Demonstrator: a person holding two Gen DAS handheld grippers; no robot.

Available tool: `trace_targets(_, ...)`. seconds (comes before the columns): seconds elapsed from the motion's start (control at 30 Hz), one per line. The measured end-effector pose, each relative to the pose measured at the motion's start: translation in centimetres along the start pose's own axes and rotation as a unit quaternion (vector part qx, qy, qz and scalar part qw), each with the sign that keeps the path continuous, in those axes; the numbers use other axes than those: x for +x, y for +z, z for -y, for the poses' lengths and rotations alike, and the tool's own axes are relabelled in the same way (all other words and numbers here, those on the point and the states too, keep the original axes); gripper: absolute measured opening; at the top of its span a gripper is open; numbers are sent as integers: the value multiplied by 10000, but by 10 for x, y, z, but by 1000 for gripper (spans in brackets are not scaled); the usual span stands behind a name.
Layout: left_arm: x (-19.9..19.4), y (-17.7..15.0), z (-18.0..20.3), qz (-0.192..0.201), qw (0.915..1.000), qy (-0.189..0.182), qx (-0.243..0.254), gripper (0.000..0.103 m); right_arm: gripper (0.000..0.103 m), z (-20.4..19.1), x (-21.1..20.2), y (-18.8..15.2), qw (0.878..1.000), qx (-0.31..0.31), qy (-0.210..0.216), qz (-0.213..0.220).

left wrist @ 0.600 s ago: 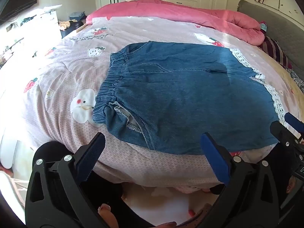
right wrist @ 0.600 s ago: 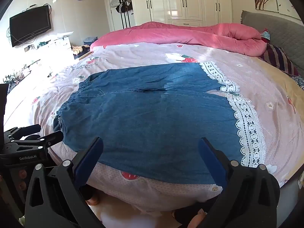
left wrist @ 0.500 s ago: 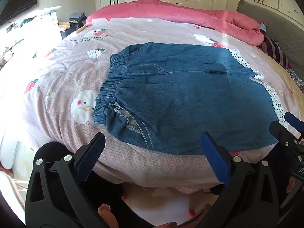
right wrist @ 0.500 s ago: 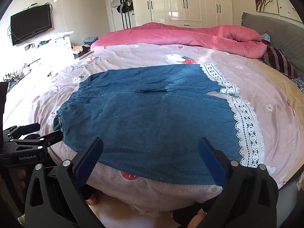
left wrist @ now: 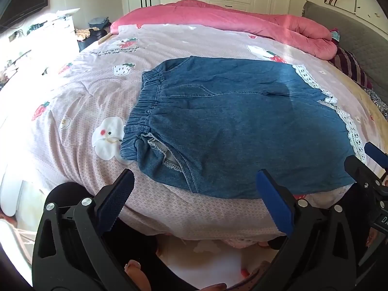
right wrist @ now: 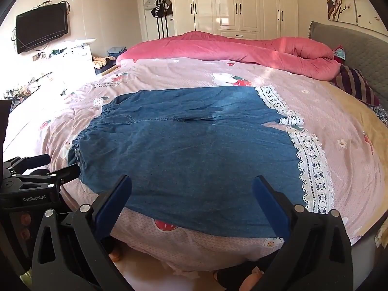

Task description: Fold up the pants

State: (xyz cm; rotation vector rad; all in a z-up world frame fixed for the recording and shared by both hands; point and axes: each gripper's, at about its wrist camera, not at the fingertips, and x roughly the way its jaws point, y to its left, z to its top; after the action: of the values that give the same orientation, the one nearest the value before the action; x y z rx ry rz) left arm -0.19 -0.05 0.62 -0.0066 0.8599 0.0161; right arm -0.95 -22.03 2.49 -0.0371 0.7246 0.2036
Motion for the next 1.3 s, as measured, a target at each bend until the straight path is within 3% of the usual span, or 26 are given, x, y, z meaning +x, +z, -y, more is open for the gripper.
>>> trace_targets(1.3, -1, 2, -3, 56, 10000, -5, -12, 94, 99, -1, 2, -1, 9999, -53, -75, 49)
